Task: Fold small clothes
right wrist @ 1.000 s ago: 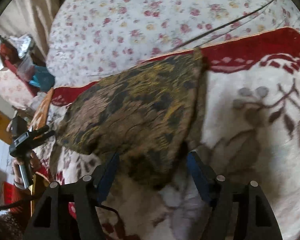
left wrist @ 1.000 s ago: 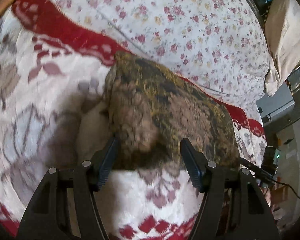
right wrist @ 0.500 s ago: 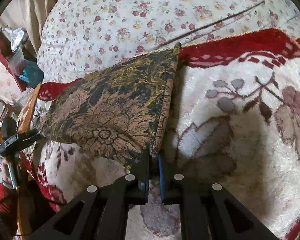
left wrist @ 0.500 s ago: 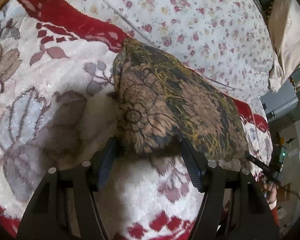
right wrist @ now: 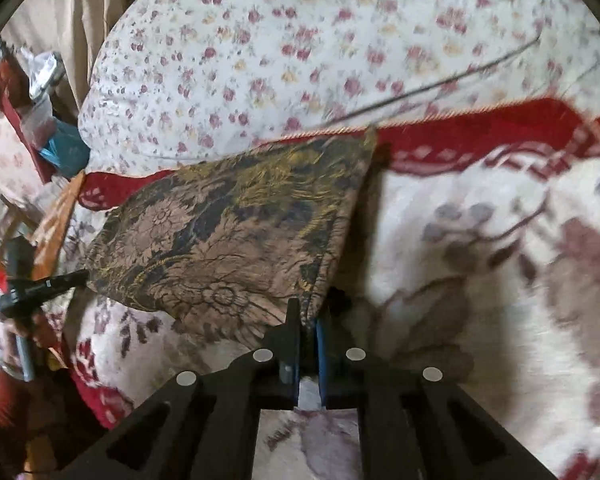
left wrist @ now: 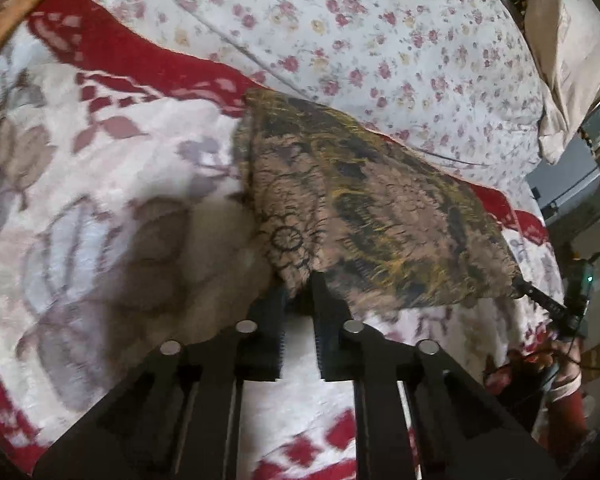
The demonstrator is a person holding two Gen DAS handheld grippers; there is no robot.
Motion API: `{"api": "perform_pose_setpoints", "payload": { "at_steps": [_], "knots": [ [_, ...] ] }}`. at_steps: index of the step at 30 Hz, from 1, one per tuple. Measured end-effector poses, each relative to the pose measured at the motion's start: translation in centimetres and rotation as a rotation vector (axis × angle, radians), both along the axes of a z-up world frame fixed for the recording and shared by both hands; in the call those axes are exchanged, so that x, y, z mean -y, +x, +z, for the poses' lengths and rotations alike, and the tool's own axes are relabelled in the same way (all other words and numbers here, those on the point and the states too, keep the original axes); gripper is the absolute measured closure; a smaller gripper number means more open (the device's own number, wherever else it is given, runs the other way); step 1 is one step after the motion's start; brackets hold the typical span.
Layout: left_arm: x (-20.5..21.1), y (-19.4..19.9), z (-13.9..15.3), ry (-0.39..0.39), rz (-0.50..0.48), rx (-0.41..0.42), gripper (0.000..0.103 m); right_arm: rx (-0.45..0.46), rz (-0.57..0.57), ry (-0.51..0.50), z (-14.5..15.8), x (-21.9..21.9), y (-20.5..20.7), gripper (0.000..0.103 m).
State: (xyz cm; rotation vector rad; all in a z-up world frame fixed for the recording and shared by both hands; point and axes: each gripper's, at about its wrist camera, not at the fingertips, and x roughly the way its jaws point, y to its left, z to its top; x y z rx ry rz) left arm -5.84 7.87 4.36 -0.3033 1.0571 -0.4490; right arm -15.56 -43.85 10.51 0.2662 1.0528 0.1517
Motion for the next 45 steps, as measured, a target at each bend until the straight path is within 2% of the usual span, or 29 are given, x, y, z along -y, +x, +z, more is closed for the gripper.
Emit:
{"api": "perform_pose_setpoints", "payload": {
  "at_steps": [2,4,5,8,10,11,12,13,15,16,20,23,28,34,37,39,45],
  "knots": [
    [-1.1,0.3,-1.4,-0.017,0.033,-0.039,0.095,-0.058,0.013,-0.049,-1.6,-0.2,0.3,0.097],
    [-1.9,0.2,-2.0,-0.072,0.058,-0.059,0.095,-0.129,0.007,-0.015,-3.5,-0.1,0.6,0.097],
    [-1.9,0.0,-1.7,-0.076,0.061,-0.053,0.095,-0.121,-0.009,-0.003,-3.4,0.2,0.5,0.097],
    [-1.1,-0.6,-0.1,-0.022,0.059,-0.010,0.094,-0.095,-0.054,0.023,-1.8,0.9,0.7,0.093],
    [-0.5,-0.8,1.0,0.010,0.068,0.018,0.094,-0.057,-0.070,-0.003,-0.2,1.0,0.9,0.079],
    [-0.3,-0.9,1.5,0.022,0.071,0.030,0.094,-0.041,-0.069,-0.020,0.4,0.7,1.0,0.057],
    [0.0,-1.0,2.2,0.029,0.076,0.049,0.087,-0.026,-0.066,-0.034,1.1,0.5,1.2,0.043],
    [0.2,-1.1,2.5,0.026,0.079,0.056,0.081,-0.002,-0.052,-0.050,1.8,-0.1,1.6,0.042],
    [0.8,-1.0,3.3,0.036,0.090,0.072,0.064,0.017,-0.017,-0.091,2.8,-1.6,2.1,0.042],
    [1.2,-0.9,3.6,0.047,0.093,0.083,0.062,0.030,0.002,-0.123,3.3,-2.6,2.7,0.042],
    [3.1,-0.3,4.1,0.134,0.092,0.120,0.062,0.056,0.080,-0.114,3.9,-5.8,4.9,0.042],
    [4.0,0.5,3.7,0.133,0.095,0.108,0.062,0.068,0.141,-0.116,3.5,-8.4,6.4,0.042],
    [5.3,1.3,3.0,0.206,0.109,0.134,0.062,0.060,0.248,-0.108,1.6,-13.6,9.4,0.042],
    [5.9,2.0,1.2,0.302,0.139,0.147,0.062,0.029,0.315,-0.077,-1.1,-18.1,12.7,0.042],
    [6.0,2.3,0.0,0.313,0.147,0.140,0.060,0.015,0.341,-0.089,-2.6,-20.3,14.2,0.042],
    [6.0,2.5,-0.7,0.313,0.161,0.142,0.051,0.008,0.353,-0.099,-3.4,-21.6,15.2,0.042],
    [5.6,2.9,-1.7,0.278,0.169,0.145,0.044,0.023,0.395,-0.150,-4.3,-25.1,18.2,0.042]
  ]
}}
